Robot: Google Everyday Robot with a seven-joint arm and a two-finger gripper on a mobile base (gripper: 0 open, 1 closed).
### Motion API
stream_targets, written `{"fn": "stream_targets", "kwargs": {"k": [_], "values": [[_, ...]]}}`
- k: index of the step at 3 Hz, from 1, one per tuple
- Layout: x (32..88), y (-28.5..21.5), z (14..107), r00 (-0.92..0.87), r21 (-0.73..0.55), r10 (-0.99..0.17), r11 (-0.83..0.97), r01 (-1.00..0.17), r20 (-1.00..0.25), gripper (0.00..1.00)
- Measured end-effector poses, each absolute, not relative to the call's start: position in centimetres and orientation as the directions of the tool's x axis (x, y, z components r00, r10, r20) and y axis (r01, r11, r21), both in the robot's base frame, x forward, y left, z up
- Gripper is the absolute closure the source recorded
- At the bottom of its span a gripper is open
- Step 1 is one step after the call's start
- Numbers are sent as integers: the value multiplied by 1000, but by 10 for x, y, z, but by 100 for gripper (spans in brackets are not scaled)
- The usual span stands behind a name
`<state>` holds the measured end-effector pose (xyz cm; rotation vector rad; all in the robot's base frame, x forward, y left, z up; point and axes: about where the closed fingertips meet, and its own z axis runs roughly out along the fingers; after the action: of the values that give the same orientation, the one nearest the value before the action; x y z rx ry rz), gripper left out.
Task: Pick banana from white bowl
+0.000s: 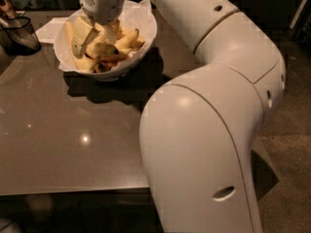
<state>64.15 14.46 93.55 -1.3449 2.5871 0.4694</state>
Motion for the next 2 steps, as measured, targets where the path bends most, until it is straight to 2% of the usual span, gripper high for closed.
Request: {"fn": "stream_targets", "kwargs": {"k": [2], "values": [[653,145,925,-589,192,-758,557,-808,-281,29]]}}
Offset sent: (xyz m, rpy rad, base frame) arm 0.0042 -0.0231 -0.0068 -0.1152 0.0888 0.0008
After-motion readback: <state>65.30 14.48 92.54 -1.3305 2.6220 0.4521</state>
